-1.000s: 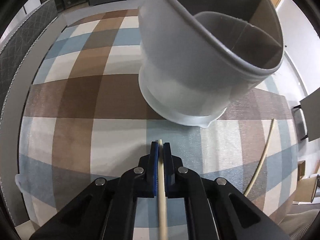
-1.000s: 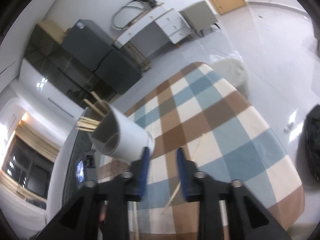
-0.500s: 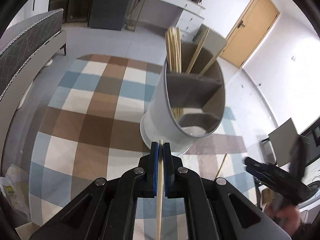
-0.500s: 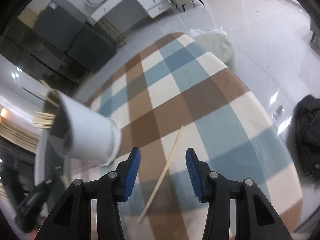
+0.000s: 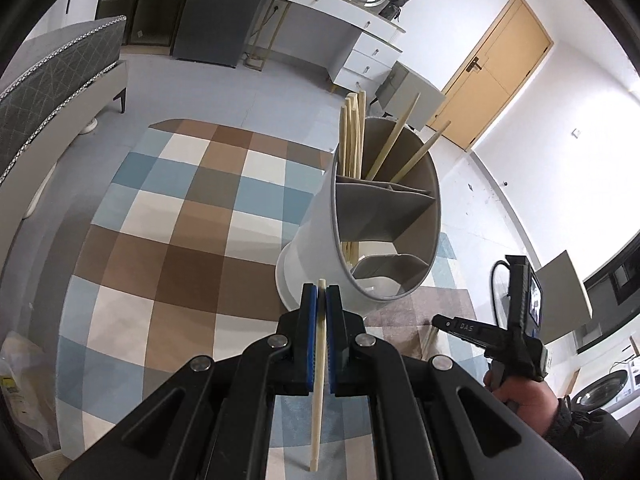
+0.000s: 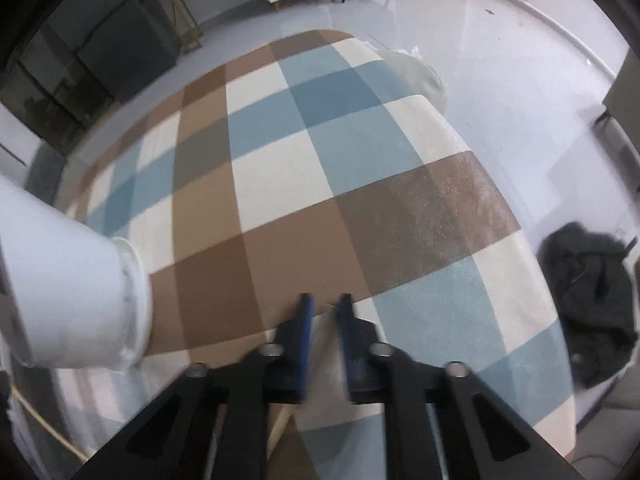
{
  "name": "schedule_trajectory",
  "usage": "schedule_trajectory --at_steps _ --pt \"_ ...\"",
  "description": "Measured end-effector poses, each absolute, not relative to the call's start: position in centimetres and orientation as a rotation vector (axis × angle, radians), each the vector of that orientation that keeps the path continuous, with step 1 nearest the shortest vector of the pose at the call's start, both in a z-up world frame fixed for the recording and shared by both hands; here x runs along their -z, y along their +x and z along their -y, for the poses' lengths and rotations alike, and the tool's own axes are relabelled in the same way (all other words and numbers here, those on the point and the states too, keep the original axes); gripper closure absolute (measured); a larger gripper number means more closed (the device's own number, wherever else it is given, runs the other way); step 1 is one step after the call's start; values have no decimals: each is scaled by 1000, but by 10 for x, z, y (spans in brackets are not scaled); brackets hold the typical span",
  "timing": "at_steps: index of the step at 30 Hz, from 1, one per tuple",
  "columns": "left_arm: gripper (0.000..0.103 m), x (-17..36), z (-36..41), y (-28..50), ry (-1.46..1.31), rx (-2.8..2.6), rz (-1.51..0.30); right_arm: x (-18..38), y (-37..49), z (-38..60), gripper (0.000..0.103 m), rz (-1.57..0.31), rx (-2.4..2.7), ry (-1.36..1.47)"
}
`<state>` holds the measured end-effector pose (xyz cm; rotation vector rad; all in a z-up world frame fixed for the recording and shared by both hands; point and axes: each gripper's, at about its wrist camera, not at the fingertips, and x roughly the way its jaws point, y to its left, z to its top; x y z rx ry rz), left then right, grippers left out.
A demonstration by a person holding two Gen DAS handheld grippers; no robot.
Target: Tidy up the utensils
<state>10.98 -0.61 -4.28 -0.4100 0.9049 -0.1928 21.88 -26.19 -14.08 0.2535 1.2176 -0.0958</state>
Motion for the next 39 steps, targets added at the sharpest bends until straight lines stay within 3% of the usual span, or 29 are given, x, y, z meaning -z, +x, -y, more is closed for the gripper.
schedule_trajectory --at_steps 4,13,17,21,26,28,36,39 --pt "103 41 9 108 -391 196 -900 139 207 269 103 -1168 72 301" --pt "103 23 28 87 -287 216 -860 85 135 276 103 -962 -99 353" --pt "103 15 32 74 -274 216 -853 80 120 281 103 -983 -111 343" --pt "103 15 31 64 -292 212 -867 91 145 283 98 -1082 -94 317" --pt "103 18 27 66 -288 209 -862 111 165 282 70 -1141 -78 260" --pt "103 22 22 71 -301 210 -868 121 175 277 67 -1157 -71 234" --pt "103 30 11 91 -359 227 -904 142 199 251 67 -1142 31 10" --pt "103 32 11 96 -359 227 -908 142 199 238 93 -1114 0 -33"
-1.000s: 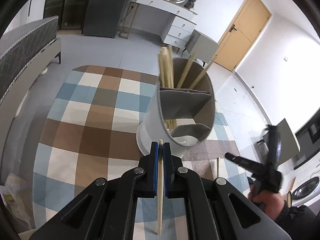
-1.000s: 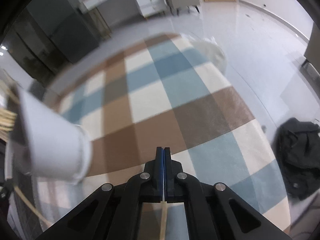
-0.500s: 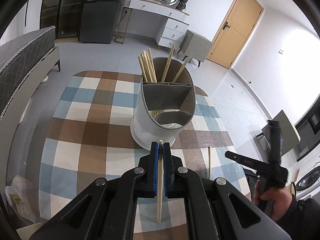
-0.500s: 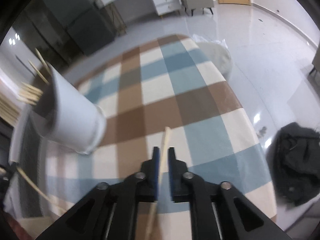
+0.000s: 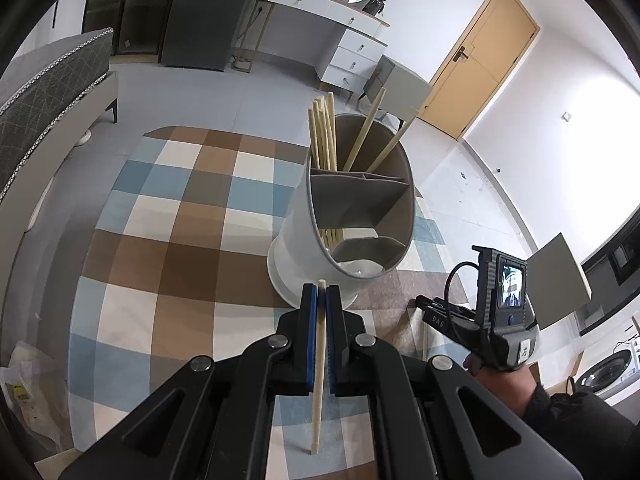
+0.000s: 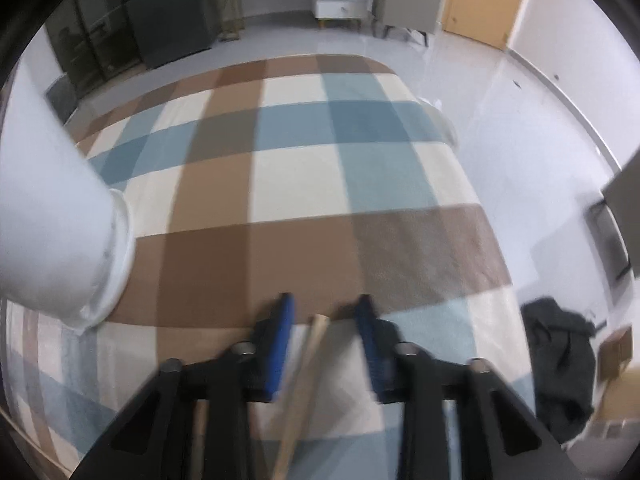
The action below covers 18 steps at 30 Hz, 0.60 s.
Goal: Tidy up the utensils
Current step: 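Carry both chopsticks over the utensil holder and lower them inside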
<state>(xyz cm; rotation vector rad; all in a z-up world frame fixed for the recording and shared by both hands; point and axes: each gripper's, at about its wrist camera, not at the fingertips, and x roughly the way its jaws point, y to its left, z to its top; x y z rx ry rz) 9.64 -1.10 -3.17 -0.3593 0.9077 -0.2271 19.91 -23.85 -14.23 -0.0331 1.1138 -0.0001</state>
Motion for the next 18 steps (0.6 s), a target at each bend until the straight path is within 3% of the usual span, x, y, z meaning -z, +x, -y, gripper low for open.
schedule_trajectory --at_steps 1,6,13,18 --pt "103 32 11 97 -358 226 -910 142 197 236 98 -1110 2 -50" --pt "103 31 14 95 -351 236 -909 126 181 241 98 -1062 -46 40" --pt "103 16 25 74 -294 246 -866 61 120 253 98 -894 -174 259" --pt "103 1 38 56 -248 256 -838 18 75 243 98 -749 -237 252"
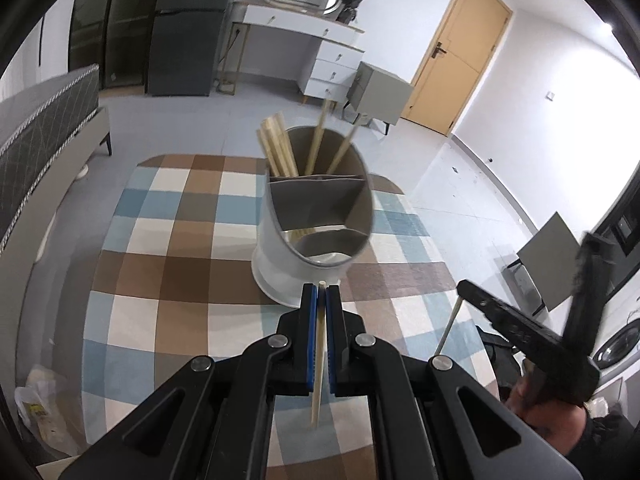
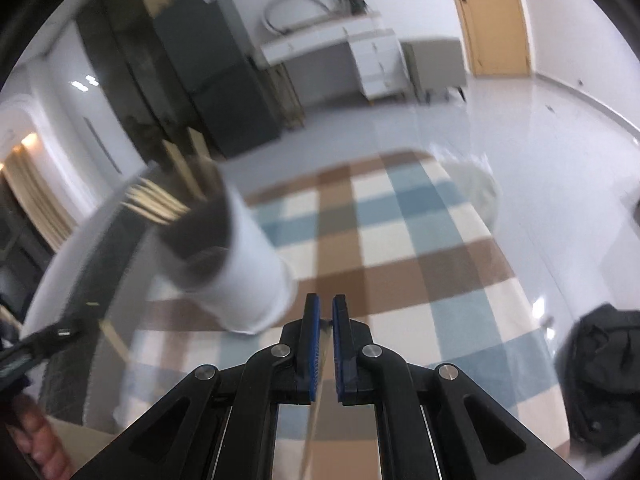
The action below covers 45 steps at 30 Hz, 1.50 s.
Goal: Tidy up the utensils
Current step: 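Carry both chopsticks over the utensil holder and lower them inside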
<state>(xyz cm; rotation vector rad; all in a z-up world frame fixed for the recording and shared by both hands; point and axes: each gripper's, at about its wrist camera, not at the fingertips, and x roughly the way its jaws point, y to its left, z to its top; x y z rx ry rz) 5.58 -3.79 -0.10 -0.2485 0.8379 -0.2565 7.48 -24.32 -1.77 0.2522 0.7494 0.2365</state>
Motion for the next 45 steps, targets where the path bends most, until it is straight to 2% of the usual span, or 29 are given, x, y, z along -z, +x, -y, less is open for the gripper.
schedule_trajectory --at_steps 8,23,38,45 --pt "103 -7 48 41 -201 239 -845 -7 32 217 98 -625 -324 207" --pt "103 -42 48 35 -163 237 -830 -39 29 217 98 -509 -369 196" --pt "103 -139 30 94 -212 288 -687 -137 106 198 98 -348 -439 96" --pt "103 -154 18 143 -200 272 -637 -163 151 168 98 -273 -464 24"
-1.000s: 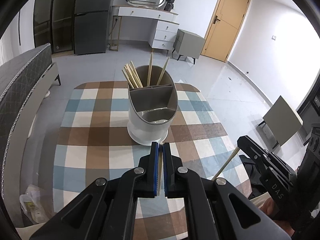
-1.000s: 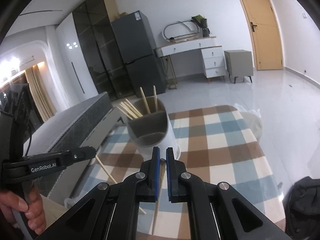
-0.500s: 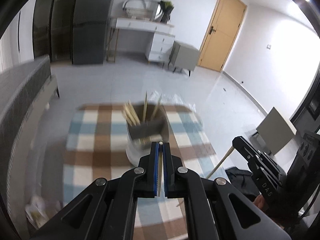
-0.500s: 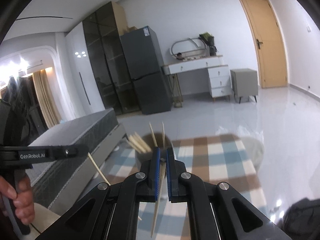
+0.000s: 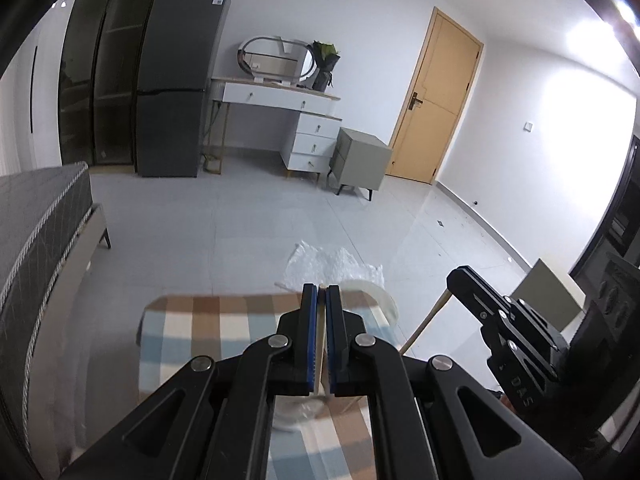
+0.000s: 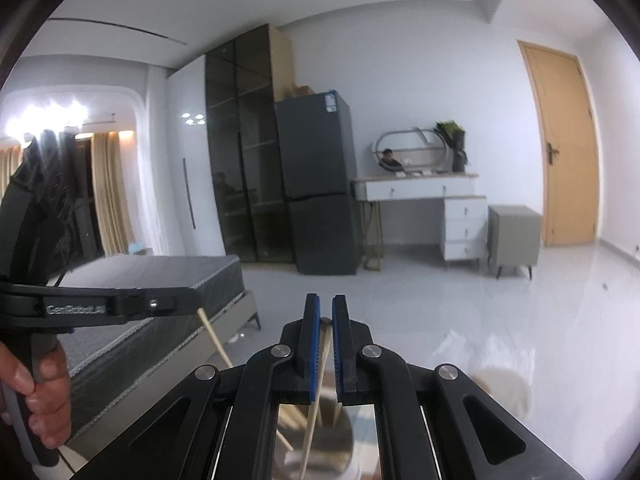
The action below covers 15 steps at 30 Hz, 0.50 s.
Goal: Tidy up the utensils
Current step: 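Carry both chopsticks over the utensil holder and lower them inside, then open both tools and withdraw them from the utensil holder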
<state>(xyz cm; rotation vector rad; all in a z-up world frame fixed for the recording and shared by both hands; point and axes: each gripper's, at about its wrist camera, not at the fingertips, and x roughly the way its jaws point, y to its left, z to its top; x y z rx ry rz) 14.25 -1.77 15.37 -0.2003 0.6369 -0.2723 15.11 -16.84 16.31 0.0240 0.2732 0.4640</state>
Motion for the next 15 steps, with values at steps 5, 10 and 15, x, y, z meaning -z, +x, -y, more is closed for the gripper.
schedule_trajectory --at_steps 5,10,15 --pt "103 -139 10 177 -207 265 -652 -156 187 152 98 -267 -474 3" --pt "103 -115 4 196 -223 267 -688 -137 213 143 98 -282 -476 3" --pt "103 -91 5 206 -242 259 -728 -120 218 135 98 -277 -450 -27"
